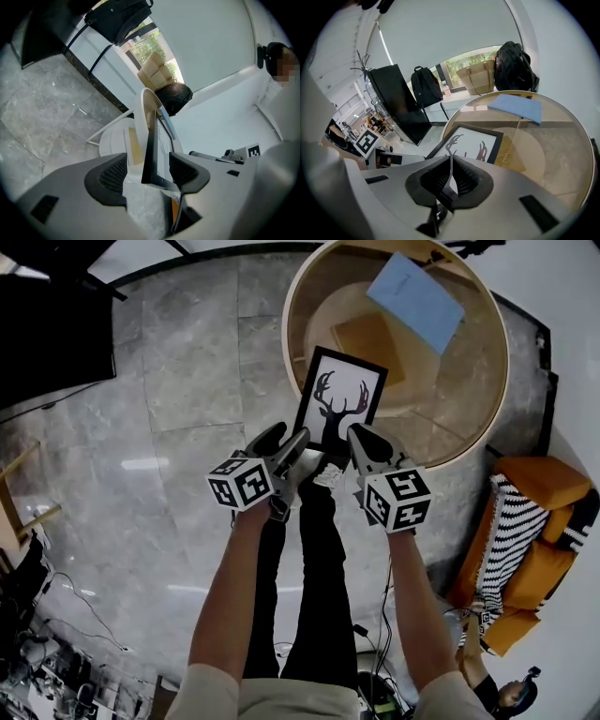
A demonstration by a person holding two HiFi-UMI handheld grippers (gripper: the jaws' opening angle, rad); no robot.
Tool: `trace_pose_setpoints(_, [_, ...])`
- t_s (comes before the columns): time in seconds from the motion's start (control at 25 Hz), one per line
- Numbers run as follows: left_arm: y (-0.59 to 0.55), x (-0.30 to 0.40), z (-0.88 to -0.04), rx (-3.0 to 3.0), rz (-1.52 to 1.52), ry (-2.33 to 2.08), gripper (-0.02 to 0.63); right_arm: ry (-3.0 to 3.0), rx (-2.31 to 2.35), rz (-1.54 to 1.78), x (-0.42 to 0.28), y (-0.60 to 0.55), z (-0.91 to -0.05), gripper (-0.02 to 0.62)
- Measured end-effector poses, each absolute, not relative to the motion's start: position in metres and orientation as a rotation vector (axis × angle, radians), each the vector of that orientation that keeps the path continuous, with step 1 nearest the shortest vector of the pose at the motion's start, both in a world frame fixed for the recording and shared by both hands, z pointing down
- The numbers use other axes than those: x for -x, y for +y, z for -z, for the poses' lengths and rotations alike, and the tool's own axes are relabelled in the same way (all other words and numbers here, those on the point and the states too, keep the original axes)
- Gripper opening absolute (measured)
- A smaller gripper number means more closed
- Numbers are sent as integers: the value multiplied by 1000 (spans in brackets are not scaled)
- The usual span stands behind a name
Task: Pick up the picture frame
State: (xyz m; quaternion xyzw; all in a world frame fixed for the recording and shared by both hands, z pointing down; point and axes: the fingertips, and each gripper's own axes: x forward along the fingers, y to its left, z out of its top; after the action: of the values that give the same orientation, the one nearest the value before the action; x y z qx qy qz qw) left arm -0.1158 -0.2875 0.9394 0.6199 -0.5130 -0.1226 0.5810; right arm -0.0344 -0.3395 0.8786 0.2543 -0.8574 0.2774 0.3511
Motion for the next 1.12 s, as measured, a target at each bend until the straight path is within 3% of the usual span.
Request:
trace_pose_setpoints(0.64, [-301,75,-955,-1431,229,-1073,266,-2174,-809,-916,1,-347,-890,41])
trace_pose_setpoints(1.0, [-303,73,-953,-1421,247,-1027,150,-2155,-804,-922,2,-350,-894,41])
trace_pose_setpoints(1.12, [-301,72,-952,-1415,255,-1018,142,-2156,-776,-869,4,-348,-895,41])
